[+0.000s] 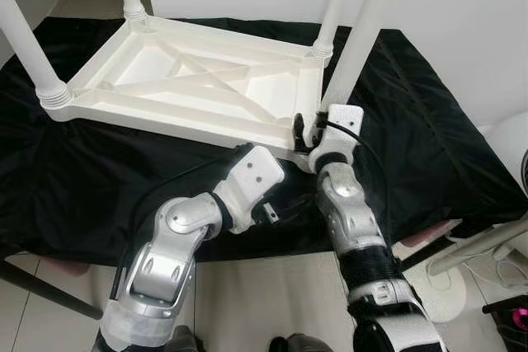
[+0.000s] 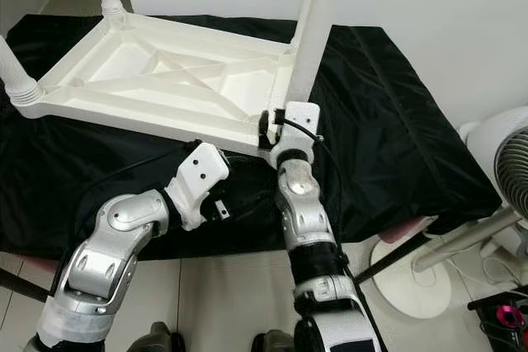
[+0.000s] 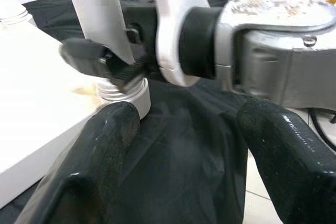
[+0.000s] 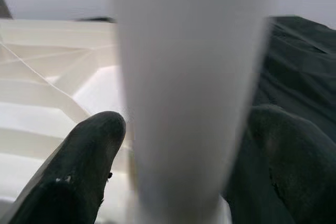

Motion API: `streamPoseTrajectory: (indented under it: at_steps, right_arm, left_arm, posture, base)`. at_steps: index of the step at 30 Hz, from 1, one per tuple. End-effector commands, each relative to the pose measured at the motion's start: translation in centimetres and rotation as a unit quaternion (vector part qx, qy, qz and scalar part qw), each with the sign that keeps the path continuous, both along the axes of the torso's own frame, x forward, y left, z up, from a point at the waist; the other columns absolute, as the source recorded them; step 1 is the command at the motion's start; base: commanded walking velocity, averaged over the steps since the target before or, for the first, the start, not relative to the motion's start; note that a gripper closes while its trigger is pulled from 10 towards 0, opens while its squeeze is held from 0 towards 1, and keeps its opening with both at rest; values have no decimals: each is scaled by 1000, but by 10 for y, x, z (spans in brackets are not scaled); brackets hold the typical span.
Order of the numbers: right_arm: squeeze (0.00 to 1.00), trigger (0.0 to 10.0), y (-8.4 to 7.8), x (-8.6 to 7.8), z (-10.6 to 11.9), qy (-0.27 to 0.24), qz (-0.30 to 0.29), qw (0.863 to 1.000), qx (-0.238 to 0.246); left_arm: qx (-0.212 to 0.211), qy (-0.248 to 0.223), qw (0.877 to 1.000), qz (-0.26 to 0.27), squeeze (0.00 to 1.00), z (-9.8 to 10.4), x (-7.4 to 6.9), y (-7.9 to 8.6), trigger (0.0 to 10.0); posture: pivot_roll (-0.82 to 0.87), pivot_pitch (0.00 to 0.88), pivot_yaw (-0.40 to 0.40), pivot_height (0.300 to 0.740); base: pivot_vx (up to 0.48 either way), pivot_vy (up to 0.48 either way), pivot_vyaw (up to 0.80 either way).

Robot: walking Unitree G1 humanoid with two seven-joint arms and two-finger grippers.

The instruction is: Building children table

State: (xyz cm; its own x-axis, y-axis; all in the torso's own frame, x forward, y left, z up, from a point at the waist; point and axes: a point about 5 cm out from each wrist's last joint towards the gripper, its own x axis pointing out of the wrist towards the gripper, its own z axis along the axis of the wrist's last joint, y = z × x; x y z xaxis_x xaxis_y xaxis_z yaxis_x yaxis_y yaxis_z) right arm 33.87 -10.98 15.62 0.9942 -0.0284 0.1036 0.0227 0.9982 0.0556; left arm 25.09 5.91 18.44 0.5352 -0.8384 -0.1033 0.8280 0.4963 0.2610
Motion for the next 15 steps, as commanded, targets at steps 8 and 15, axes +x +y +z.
streamPoseTrajectory:
  at_steps: [8,15]
  right_arm:
    - [0,10000,-15,-16,-9,0,56,998,-9]
    - [0,10000,-35,-7,-11,8,159,985,-59]
  left_arm:
    - [-8,-15,998,58,0,2,3,2,10000]
    - [-3,-19,999,44,0,3,5,0,10000]
  posture:
    - [-36,49,-74,740]
    - [-48,35,-55,740]
  base:
    - [0,0,0]
    - [0,0,0]
